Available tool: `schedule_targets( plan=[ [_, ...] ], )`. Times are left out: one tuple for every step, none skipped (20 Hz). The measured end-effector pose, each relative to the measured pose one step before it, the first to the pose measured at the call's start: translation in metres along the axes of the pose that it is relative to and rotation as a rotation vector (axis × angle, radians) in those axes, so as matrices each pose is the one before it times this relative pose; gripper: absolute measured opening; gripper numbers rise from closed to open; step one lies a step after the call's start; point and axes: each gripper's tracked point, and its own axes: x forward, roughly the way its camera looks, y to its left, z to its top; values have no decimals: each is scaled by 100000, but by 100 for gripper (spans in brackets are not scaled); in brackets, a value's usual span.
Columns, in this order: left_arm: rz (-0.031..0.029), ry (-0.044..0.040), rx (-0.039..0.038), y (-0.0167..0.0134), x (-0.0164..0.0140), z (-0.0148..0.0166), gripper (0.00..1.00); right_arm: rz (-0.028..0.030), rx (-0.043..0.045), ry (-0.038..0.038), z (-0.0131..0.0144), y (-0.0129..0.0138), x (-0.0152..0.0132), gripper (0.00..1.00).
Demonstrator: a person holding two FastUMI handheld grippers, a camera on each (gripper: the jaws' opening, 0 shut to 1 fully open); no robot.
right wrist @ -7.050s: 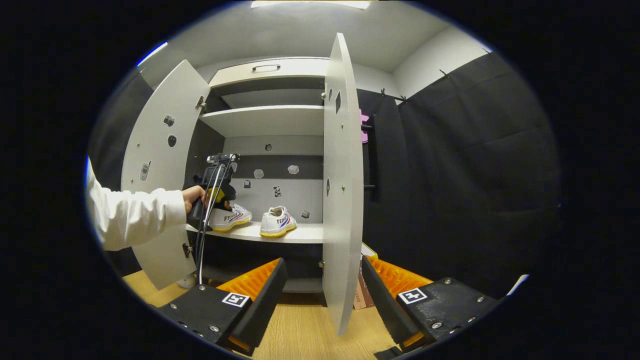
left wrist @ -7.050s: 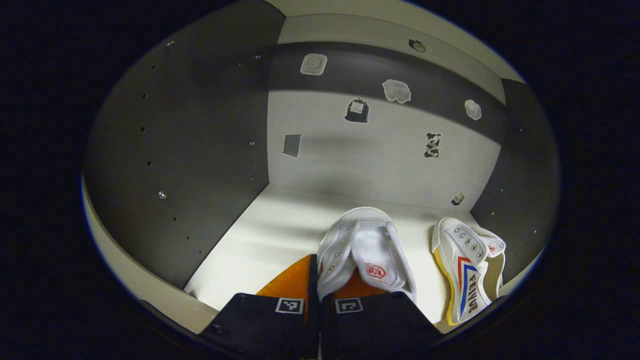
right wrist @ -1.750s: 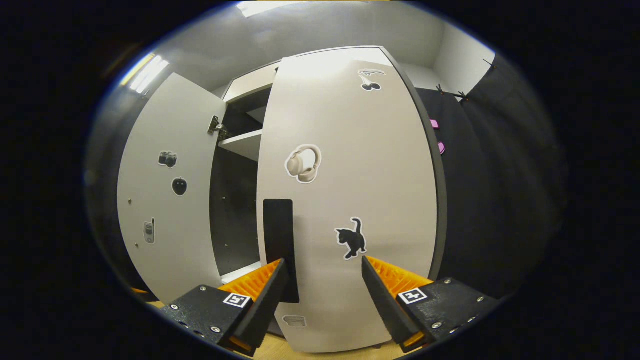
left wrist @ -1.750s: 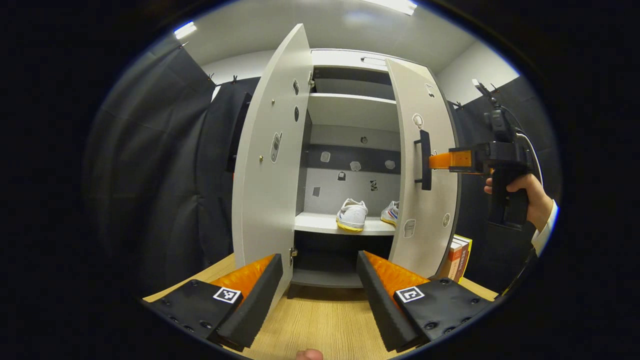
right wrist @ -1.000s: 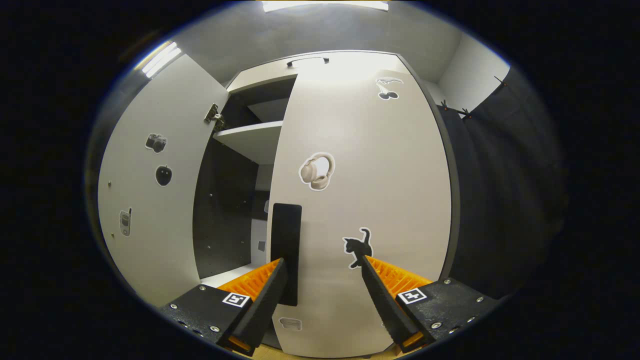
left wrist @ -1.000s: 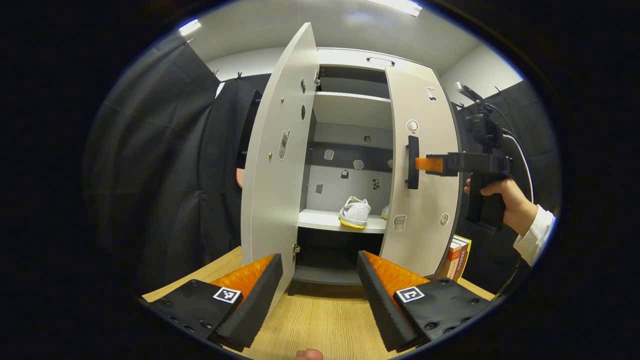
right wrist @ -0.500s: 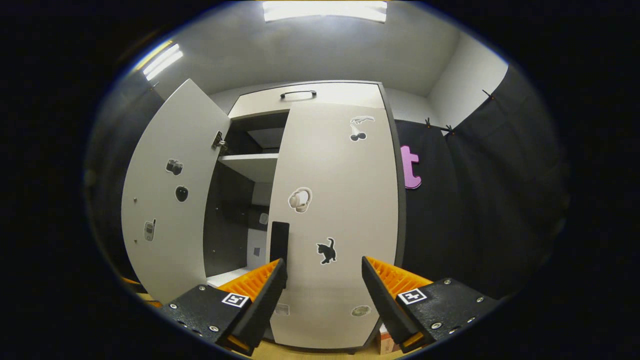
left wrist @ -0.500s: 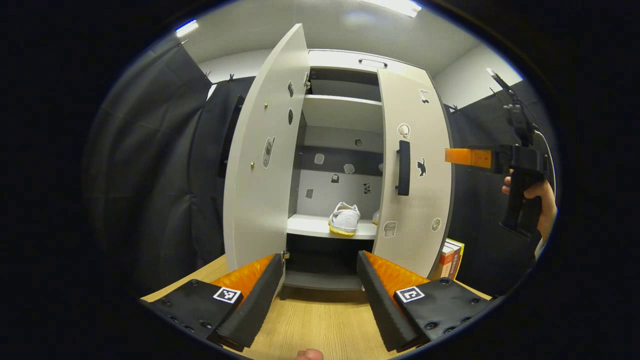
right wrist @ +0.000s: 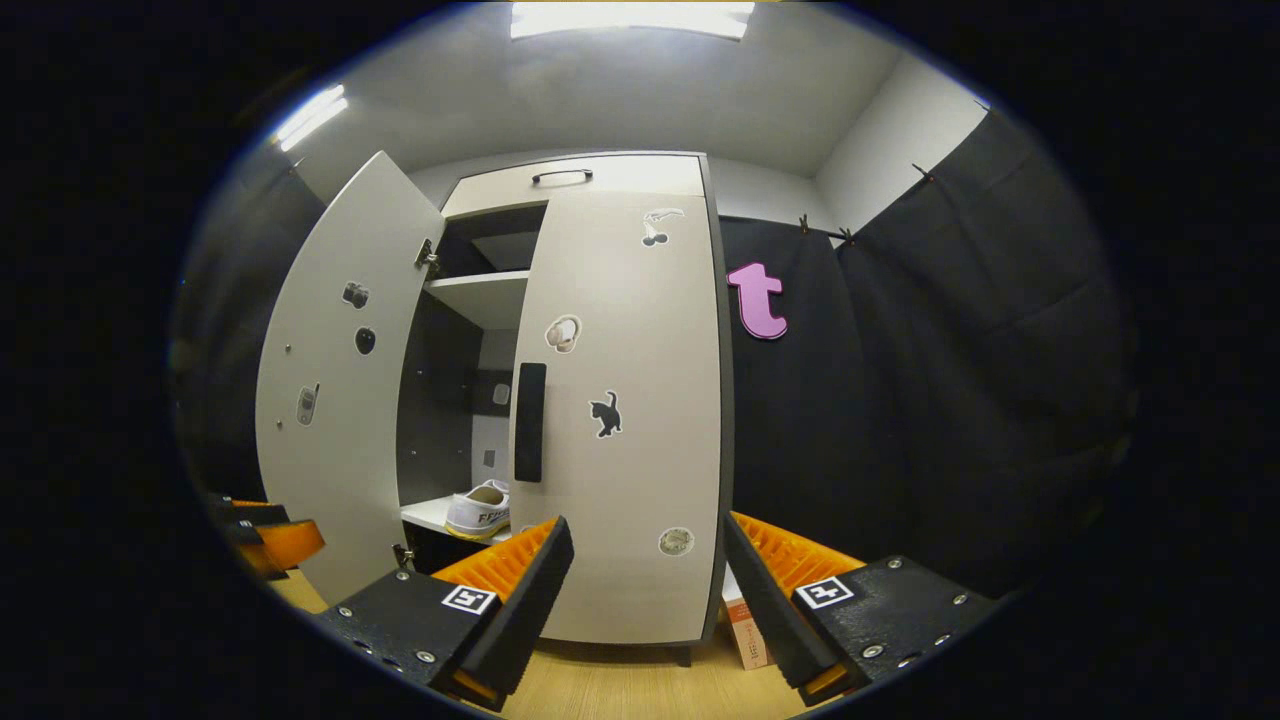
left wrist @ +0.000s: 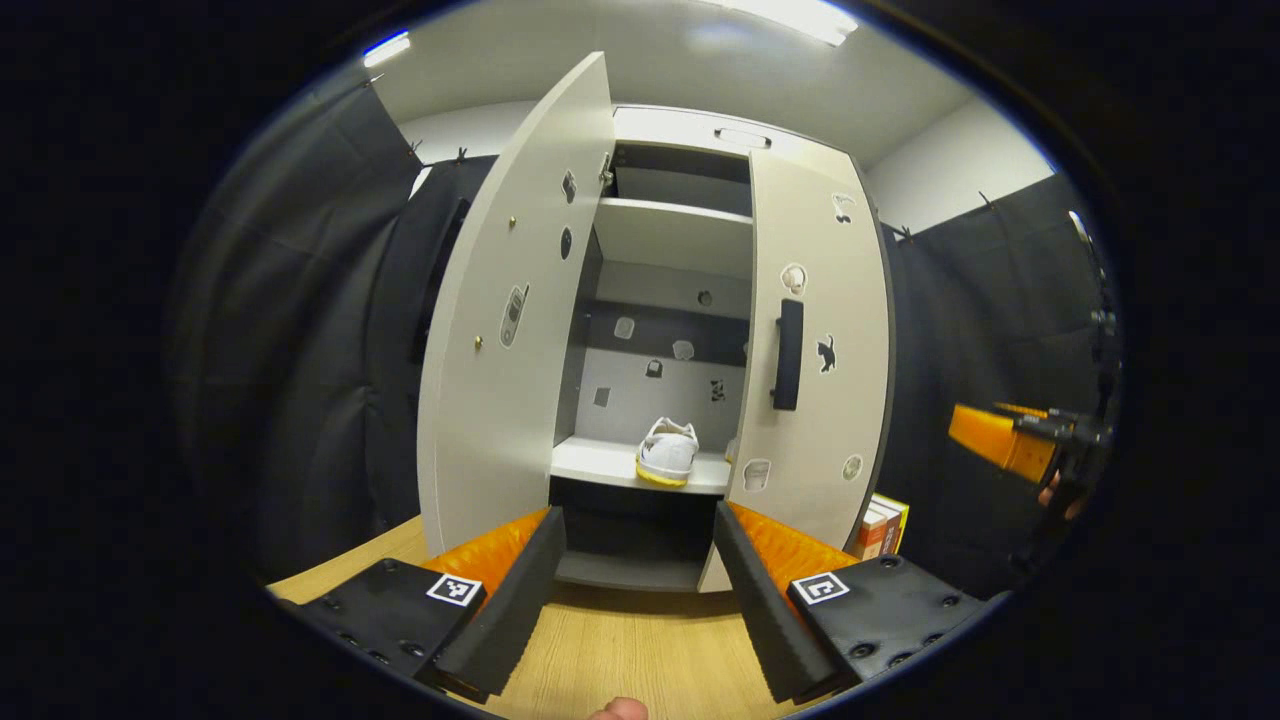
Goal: Grab one shoe with the right hand and put it into the shoe cabinet, grab the other shoe with the left hand and put it into the shoe cabinet; then close the right door with the right hand and the left door with the left hand.
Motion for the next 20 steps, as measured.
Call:
schedule_targets(
  plan=[
    [1171, -4147, -1555, 546, -178, 1922, 97, -505, -449, -828, -591, -150, -332, 93],
    [1558, -4367, -1115, 738, 22, 1926, 94, -1217, -1610, -643, -697, -398, -380, 93],
    [2650, -2714, 92, 1038, 114, 1757, 96, -1431, -1991, 702, -1148, -381, -213, 93],
    [4045, -938, 1491, 1409, 35, 1116, 99, -1150, -1754, 2200, -1244, -290, -270, 93],
    [4791, 187, 2734, 1636, 50, 956, 96, -97, -369, 2038, -1035, 29, -174, 93],
    [4849, -491, 3540, 1729, 125, 887, 96, 867, 1031, 1520, -742, 221, -188, 93],
    [4769, -1349, 3864, 1847, 269, 1022, 96, 584, 1567, 1469, -516, 154, -168, 93],
    [4002, -1129, 3792, 1592, 338, 675, 96, 546, 1417, 1145, -384, 95, -138, 93],
    [3168, -819, 3277, 1397, 447, 511, 93, 356, 929, 819, -247, 80, -62, 93],
    [2803, -462, 1794, 1222, 592, 255, 96, 75, 636, 418, -92, 7, -36, 93],
    [1080, 963, -1407, 901, 602, 101, 93, 346, 675, -17, 126, 35, -96, 93],
    [-190, 486, -3837, 509, 1150, 158, 96, 501, 630, -152, 157, 118, -46, 93],
    [803, 421, -4446, 908, 1180, 291, 94, 528, 279, -85, 106, 77, 19, 93],
    [1330, 697, -3845, 1306, 1027, 224, 96, 454, -13, -221, 162, 55, -48, 93],
    [1006, 1409, -2561, 1143, 1516, 103, 94, 341, -376, -165, 172, -11, -14, 93],
    [811, 2260, -1629, 1322, 1325, -137, 94, 80, -592, -239, 253, -74, -159, 93],
    [499, 2059, -1465, 874, 1022, -357, 96, -47, -618, -179, 134, -40, -106, 93],
    [-824, 712, -1518, 212, 754, -284, 97, -39, -453, -196, 116, -70, -111, 93],
    [-452, 3, -248, 101, 587, 5, 94, -297, -426, -188, 149, -151, -86, 93],
    [-230, 163, 1053, -75, 495, -261, 96, -351, -327, 134, 19, -113, -29, 93]
  ],
)
